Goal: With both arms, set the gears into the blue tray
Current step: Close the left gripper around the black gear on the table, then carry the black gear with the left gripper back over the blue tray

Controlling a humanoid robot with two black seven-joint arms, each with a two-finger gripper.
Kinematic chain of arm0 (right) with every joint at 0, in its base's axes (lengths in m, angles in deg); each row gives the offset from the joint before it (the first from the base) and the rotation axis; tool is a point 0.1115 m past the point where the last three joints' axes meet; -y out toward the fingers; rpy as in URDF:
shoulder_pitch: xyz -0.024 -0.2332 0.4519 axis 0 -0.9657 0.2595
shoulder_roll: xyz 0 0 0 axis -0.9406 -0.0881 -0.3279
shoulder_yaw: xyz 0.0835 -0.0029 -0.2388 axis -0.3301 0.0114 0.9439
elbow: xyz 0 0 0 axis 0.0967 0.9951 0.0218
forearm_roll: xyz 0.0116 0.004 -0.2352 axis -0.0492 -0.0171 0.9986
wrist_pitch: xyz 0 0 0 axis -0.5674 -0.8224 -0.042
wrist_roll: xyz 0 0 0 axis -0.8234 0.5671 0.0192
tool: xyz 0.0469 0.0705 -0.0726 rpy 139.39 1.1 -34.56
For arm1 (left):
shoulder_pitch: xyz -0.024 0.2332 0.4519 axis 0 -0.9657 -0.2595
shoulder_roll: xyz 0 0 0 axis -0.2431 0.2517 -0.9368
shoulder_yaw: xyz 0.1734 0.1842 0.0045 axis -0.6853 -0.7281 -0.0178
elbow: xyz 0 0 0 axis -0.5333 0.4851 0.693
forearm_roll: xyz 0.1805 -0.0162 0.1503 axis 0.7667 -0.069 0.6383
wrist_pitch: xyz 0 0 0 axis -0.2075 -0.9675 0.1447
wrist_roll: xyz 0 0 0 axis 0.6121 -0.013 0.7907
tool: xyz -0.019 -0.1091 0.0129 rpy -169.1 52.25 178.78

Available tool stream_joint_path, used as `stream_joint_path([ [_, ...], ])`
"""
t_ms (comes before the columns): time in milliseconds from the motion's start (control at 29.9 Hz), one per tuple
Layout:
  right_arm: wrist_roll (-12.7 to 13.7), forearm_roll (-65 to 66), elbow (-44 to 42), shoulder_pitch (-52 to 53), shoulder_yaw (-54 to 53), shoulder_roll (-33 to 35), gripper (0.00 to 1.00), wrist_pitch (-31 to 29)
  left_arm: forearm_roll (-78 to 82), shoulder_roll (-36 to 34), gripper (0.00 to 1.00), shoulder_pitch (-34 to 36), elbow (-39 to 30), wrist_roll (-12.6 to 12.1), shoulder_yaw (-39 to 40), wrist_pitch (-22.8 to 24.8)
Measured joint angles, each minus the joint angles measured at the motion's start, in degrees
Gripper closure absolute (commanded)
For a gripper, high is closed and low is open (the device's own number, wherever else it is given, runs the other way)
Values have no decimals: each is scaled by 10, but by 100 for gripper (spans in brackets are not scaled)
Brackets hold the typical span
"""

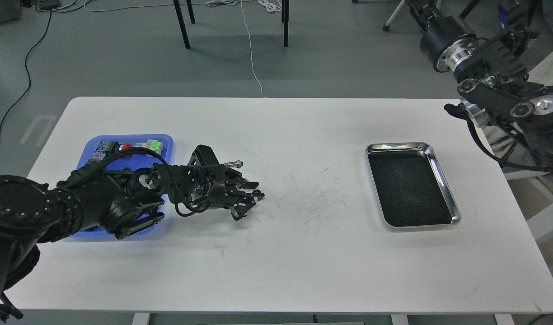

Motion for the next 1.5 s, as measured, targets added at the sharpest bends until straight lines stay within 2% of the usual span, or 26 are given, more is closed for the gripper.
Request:
stream_joint_path([
  [435,-1,1,-2,-8,-1,0,11,2,-7,-4,79,-2,2,0,12,2],
  [635,0,1,-1,-12,-5,-1,11,3,-39,-16,86,0,1,0,37,5],
  [903,1,-3,-2,-23,-13,-1,11,5,-128,-85,90,15,0,0,43,20],
  [1203,3,-9,-2,-66,-71,-1,7,4,-132,-174,90,13,-2,0,37,24],
  [1504,0,-102,-8,-144,-148,12,6,0,-115,-249,90,-8,-1,0,27,21],
])
